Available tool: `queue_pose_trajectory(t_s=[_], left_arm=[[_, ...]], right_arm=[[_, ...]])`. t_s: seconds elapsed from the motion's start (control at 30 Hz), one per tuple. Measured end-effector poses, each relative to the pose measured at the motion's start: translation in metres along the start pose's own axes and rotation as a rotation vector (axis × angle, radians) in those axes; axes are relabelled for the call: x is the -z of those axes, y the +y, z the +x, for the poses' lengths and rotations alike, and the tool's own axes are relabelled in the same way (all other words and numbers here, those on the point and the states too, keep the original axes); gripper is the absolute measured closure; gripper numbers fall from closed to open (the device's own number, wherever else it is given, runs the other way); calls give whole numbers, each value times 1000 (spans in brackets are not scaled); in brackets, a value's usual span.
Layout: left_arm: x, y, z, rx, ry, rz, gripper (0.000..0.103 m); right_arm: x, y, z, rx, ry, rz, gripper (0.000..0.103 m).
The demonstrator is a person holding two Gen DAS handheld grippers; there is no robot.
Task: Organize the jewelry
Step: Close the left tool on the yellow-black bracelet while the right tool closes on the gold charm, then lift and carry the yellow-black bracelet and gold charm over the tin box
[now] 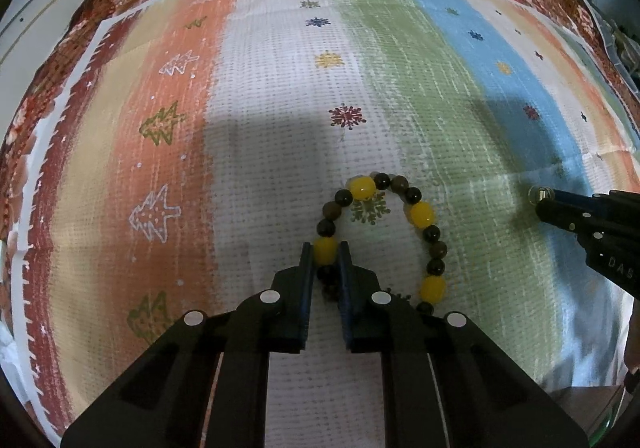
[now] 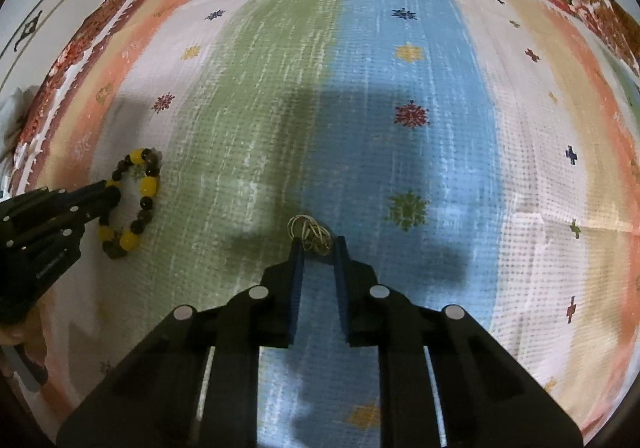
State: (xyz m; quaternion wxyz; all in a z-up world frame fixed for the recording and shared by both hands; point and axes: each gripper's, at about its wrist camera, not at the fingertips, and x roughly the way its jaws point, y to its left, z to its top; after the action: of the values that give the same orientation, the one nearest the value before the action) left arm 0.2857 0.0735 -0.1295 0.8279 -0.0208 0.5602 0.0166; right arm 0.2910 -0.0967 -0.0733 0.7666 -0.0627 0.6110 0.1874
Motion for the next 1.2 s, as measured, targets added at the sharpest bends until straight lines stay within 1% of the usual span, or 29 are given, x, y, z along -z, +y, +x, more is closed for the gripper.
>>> queue_pose_trajectory(t_s=[0.17, 0.2, 0.23, 0.37, 0.4, 0.5, 1.0, 1.2], left_arm=[[0, 1, -2, 12, -3, -10, 92], [0, 1, -3, 15, -7, -15, 92], [-1, 1, -4, 17, -10, -17, 92], [-3, 1, -14, 33, -35, -25, 92], [-3, 1, -16, 36, -39, -26, 92], [-4, -1, -21, 41, -48, -23, 92], [-4, -1, -26, 47, -60, -25, 92], [-6, -2, -38, 66, -85, -25, 92]], right_arm=[[1, 0, 0, 1, -5, -2, 87], [1, 1, 0, 1, -6, 0, 88], [1, -1, -1, 1, -9, 4, 92], [-1, -2, -5, 6, -12, 11, 93], [0, -3, -6, 6, -15, 14, 96], [0, -3, -9, 6, -21, 17, 98], [-1, -5, -23, -17, -45, 39, 98], [0, -4, -33, -16, -66, 39, 98]])
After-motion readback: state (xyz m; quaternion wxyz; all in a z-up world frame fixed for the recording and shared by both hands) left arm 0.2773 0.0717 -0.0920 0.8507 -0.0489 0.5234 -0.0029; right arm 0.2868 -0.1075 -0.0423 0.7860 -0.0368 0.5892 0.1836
